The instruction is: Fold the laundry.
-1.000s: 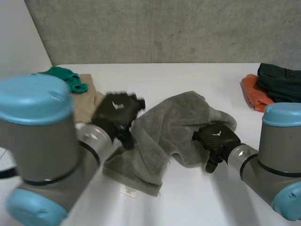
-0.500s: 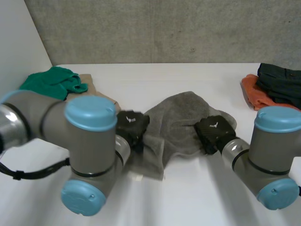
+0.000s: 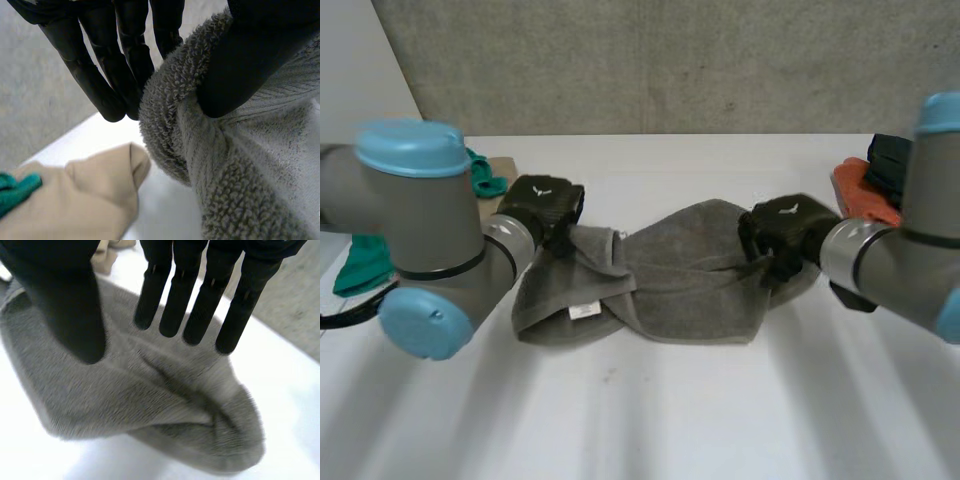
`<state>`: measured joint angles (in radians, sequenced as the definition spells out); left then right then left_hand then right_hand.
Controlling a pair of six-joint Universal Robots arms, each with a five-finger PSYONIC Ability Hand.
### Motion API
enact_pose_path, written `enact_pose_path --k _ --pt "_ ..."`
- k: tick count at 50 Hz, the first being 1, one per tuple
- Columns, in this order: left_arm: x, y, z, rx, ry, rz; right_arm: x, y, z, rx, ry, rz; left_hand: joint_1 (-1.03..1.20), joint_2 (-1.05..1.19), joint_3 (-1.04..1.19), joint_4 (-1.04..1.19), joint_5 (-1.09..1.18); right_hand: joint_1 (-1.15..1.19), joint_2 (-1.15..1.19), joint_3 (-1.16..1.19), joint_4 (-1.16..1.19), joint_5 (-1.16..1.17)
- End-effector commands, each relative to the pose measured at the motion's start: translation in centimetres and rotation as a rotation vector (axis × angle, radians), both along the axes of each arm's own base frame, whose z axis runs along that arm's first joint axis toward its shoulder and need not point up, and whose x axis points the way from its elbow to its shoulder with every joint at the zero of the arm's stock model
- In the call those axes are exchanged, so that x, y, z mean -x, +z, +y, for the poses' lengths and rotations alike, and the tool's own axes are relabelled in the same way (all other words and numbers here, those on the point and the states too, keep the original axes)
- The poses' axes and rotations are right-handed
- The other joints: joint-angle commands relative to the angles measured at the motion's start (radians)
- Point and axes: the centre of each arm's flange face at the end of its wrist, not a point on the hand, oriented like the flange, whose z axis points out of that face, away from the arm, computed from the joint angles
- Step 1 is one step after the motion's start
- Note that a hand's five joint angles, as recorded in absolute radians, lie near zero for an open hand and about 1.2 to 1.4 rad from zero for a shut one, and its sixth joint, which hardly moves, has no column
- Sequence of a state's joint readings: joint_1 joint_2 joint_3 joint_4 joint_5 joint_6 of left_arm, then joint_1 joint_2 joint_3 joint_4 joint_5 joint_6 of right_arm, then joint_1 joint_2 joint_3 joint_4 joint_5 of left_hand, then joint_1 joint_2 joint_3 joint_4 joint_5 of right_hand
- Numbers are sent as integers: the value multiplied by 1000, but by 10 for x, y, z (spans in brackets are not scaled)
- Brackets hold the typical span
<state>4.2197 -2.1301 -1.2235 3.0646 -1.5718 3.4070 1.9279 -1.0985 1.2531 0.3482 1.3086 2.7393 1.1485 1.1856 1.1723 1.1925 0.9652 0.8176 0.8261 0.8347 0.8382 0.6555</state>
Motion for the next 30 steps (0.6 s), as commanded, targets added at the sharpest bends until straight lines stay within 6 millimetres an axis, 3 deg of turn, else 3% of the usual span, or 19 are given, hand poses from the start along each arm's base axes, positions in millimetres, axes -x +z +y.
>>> enact_pose_path --k 1,4,11,15,21,30 --pt "-15 -24 -35 -27 108 -34 -5 -33 17 -52 -66 62 -407 -445 -431 -452 -399 -382 -390 -399 -402 -394" --pt "-16 -16 -31 -17 102 -33 0 -35 22 -29 -93 65 -737 -775 -761 -781 -729 -396 -405 -413 -417 -409" --pt "-17 27 -10 67 94 10 11 -41 33 6 -110 74 -873 -910 -897 -917 -865 -399 -408 -416 -420 -412" --pt "-3 37 10 93 42 26 10 -49 42 6 -102 71 -894 -931 -918 -938 -885 -399 -408 -416 -420 -412" --pt "27 19 32 64 -1 19 0 -62 52 15 -95 44 -900 -937 -924 -944 -891 -391 -399 -408 -411 -403" --pt "60 -28 23 16 85 -56 -13 -82 53 45 -114 11 -938 -975 -962 -982 -929 -335 -343 -352 -355 -347"
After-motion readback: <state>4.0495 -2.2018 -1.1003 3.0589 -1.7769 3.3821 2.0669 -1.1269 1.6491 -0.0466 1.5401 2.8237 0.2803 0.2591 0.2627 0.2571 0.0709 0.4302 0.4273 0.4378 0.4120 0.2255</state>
